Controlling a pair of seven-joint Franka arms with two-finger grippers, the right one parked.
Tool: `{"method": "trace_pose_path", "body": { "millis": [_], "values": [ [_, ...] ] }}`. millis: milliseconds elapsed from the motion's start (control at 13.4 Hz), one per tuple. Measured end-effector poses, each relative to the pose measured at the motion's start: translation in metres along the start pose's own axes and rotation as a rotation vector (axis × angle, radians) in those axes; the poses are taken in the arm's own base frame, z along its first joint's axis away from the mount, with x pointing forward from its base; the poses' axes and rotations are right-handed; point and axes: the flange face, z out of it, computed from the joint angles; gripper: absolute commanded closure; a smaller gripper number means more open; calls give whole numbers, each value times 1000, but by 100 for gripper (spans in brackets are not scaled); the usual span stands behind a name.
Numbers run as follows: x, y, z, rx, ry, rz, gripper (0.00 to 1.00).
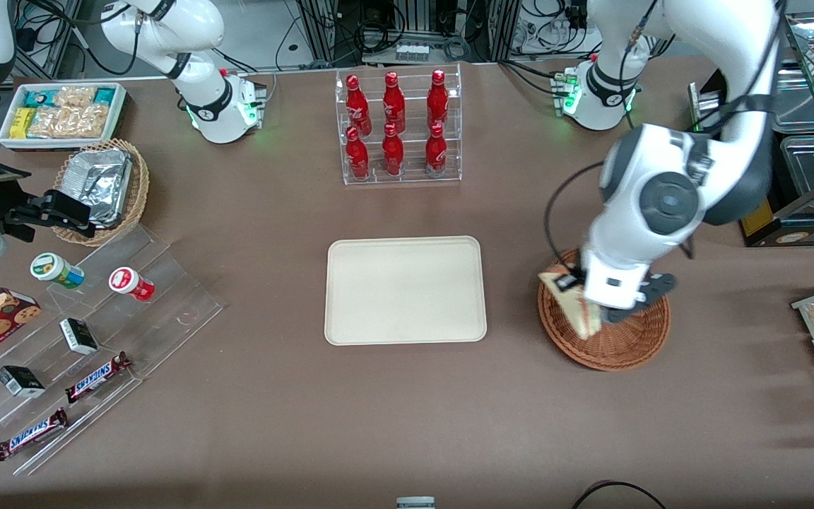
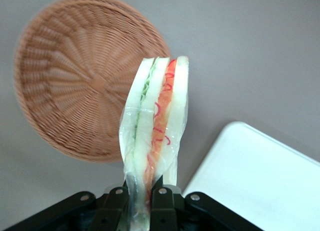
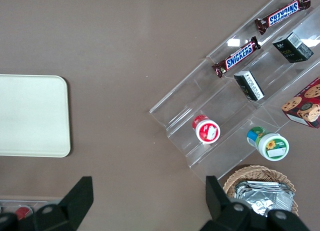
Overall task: Place sandwich from basket to tray
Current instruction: 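Lift the sandwich and carry it over the cream tray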
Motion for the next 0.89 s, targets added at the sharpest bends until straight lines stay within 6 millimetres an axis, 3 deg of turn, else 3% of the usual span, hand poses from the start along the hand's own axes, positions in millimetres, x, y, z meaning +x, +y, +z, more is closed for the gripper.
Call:
{"method": "trace_pose_path", "body": {
  "millis": [223, 446, 669, 893],
  "values": [
    [-47, 59, 16, 9, -1, 103, 100],
    [-97, 114, 54, 41, -16, 207, 100],
    [-143, 149, 93, 81, -34, 288, 100],
    [-172, 173, 121, 88, -33, 336, 100]
  ]
}}
